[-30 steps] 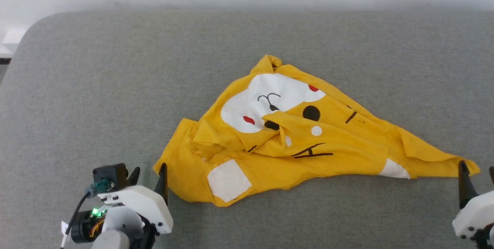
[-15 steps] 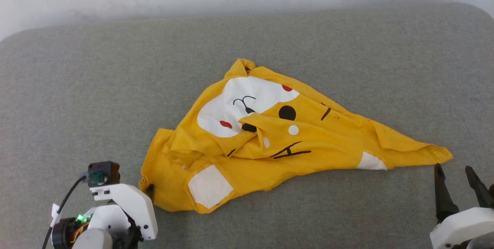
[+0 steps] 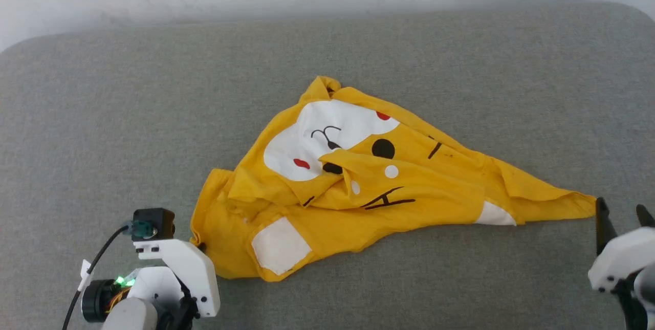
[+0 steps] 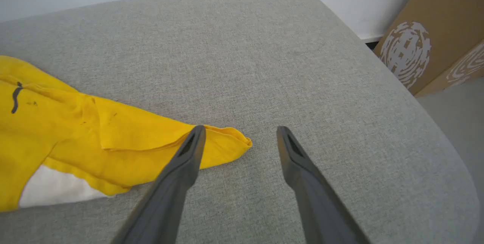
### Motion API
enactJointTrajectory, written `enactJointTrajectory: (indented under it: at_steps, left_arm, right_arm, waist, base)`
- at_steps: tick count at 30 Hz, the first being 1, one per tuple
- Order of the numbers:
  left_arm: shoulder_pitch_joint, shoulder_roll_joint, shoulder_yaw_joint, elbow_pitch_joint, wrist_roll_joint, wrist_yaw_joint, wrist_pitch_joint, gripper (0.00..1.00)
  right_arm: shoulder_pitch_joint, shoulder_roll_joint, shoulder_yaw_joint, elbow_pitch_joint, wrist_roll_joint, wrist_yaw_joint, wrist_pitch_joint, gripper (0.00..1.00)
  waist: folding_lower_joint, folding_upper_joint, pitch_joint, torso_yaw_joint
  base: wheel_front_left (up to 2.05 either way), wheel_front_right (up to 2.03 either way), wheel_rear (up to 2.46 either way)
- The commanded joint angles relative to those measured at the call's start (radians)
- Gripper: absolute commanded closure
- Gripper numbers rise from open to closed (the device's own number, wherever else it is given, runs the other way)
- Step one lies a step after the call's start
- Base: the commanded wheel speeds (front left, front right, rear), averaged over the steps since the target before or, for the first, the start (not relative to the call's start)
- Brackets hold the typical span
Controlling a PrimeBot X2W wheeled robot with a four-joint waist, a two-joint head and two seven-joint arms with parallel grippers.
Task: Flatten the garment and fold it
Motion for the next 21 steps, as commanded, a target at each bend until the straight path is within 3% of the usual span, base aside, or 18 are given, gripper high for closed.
enactJointTrajectory:
  at_steps: [1,7,14,15,16,17,21]
  left_arm:
    - [0.017,-0.003,-0.006,0.003,-0.005,-0.001,-0.002,1.0]
    - [0.0,-0.01,-0.016,-0.006,-0.012,-0.007,-0.011,1.0]
    - [-0.015,-0.014,-0.028,-0.014,-0.02,-0.018,-0.023,1.0]
    - [-0.016,-0.014,-0.029,-0.016,-0.021,-0.019,-0.024,1.0]
    - [-0.017,-0.013,-0.031,-0.018,-0.021,-0.019,-0.026,1.0]
    - [-0.017,-0.013,-0.032,-0.02,-0.021,-0.02,-0.027,1.0]
    - [-0.015,-0.015,-0.037,-0.029,-0.03,-0.029,-0.037,1.0]
  right_arm:
    - [-0.034,0.001,-0.014,0.023,-0.005,-0.002,0.021,0.0]
    - [-0.183,0.001,-0.108,0.196,0.018,-0.002,0.19,0.0]
    - [-0.265,0.0,-0.135,0.318,-0.022,-0.002,0.37,0.02]
    - [-0.267,-0.001,-0.133,0.326,-0.029,-0.002,0.399,0.52]
    - [-0.268,-0.003,-0.13,0.331,-0.037,-0.002,0.428,0.73]
    - [-0.265,-0.007,-0.126,0.331,-0.045,-0.002,0.454,1.0]
    - [-0.252,-0.015,-0.111,0.297,-0.048,-0.002,0.513,1.0]
  waist:
    - [0.0,0.0,0.01,0.011]
    - [0.0,0.0,0.038,0.039]
    - [0.0,0.0,0.058,0.059]
    - [0.0,0.0,0.058,0.06]
    - [0.0,0.0,0.059,0.062]
    - [0.0,0.0,0.059,0.062]
    - [0.0,0.0,0.05,0.061]
  base:
    - [0.0,0.0,0.0]
    - [0.0,0.0,0.0]
    - [0.0,0.0,0.0]
    - [0.0,0.0,0.0]
    - [0.0,0.0,0.0]
    - [0.0,0.0,0.0]
    - [0.0,0.0,0.0]
